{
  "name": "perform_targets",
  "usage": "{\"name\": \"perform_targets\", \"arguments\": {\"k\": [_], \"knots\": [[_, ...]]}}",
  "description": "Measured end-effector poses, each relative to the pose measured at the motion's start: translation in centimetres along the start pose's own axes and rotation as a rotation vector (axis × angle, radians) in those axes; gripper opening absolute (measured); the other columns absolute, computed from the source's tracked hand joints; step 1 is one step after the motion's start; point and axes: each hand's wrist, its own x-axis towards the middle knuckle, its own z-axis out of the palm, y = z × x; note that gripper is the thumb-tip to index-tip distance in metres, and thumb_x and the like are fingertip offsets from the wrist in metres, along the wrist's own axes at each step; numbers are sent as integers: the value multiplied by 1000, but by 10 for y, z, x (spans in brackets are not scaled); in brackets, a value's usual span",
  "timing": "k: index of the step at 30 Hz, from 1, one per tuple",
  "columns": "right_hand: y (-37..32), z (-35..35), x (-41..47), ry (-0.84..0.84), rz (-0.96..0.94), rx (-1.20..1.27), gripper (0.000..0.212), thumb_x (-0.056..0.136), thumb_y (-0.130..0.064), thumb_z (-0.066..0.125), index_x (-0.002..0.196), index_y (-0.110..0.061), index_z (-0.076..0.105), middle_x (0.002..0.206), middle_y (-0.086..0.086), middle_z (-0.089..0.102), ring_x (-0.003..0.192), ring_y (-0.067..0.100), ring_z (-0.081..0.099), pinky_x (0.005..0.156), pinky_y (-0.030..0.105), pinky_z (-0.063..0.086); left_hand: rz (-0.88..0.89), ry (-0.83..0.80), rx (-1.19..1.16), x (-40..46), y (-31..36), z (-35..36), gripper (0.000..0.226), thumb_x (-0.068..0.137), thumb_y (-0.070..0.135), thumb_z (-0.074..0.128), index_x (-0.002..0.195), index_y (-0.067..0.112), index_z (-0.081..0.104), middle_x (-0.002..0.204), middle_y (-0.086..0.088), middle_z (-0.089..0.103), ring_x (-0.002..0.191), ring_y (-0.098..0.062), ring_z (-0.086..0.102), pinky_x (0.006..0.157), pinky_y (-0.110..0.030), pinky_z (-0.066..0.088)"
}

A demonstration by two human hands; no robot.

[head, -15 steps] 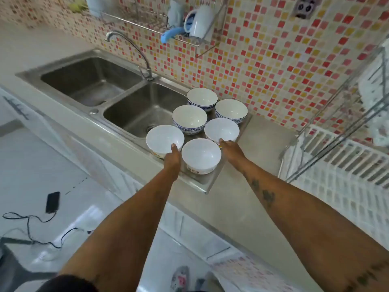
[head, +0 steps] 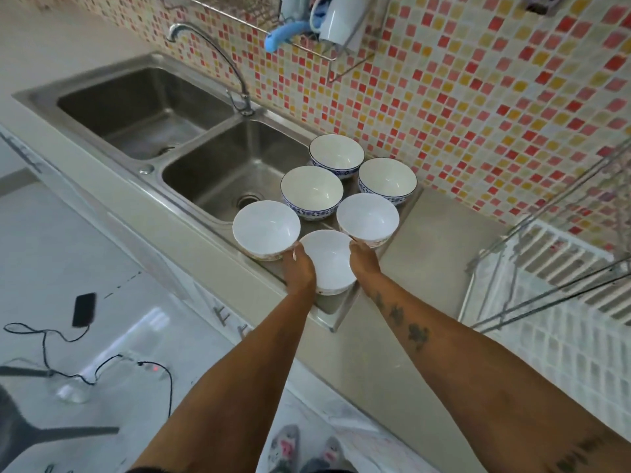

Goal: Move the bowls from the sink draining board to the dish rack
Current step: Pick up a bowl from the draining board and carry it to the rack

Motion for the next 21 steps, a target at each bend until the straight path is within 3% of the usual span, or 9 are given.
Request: {"name": "perform_targets", "arguments": {"k": [6, 10, 12, 14, 17, 21], "knots": [[-19, -13, -25, 26, 69, 287, 40, 99, -26, 34, 130, -13, 54, 136, 10, 55, 116, 29, 53, 96, 34, 43, -54, 72, -81, -21, 22, 0, 46, 107, 30, 28, 138, 3, 49, 141, -16, 53, 128, -32, 51, 106, -37, 38], [-65, -50, -67, -21, -15, 451, 37, 98, -40, 32, 128, -31, 50, 129, 3, 57, 113, 28, 57, 95, 48, 51, 76, 51, -215, -62, 78, 0, 31, 105, 31, 30, 111, 13, 55, 111, -7, 60, 105, -27, 56, 88, -32, 41], [-89, -78, -100, -27, -117, 509, 33, 99, -45, 27, 122, -38, 49, 127, -2, 56, 112, 25, 57, 88, 48, 54, 148, -19, -264, -93, 117, 0, 24, 105, 32, 32, 103, 18, 52, 94, 1, 57, 91, -21, 56, 80, -30, 41], [-107, -107, -136, 6, -269, 552, 27, 101, -44, 23, 111, -44, 49, 125, -5, 53, 113, 22, 55, 80, 43, 55, 232, -117, -305, -128, 152, -1, 21, 104, 33, 35, 103, 21, 52, 93, 3, 58, 93, -20, 56, 79, -29, 46], [-123, -153, -192, 0, -462, 634, 27, 101, -46, 23, 106, -47, 50, 127, -7, 56, 116, 22, 57, 86, 51, 55, 322, -289, -346, -183, 189, -2, 17, 102, 36, 39, 104, 29, 54, 111, 3, 62, 105, -18, 58, 87, -36, 47], [-131, -207, -250, 59, -610, 672, 27, 100, -48, 24, 111, -47, 49, 131, -7, 57, 116, 19, 59, 89, 47, 56, 386, -470, -383, -246, 218, 2, 21, 100, 42, 44, 83, 34, 54, 101, 9, 61, 103, -16, 59, 85, -35, 51]]}}
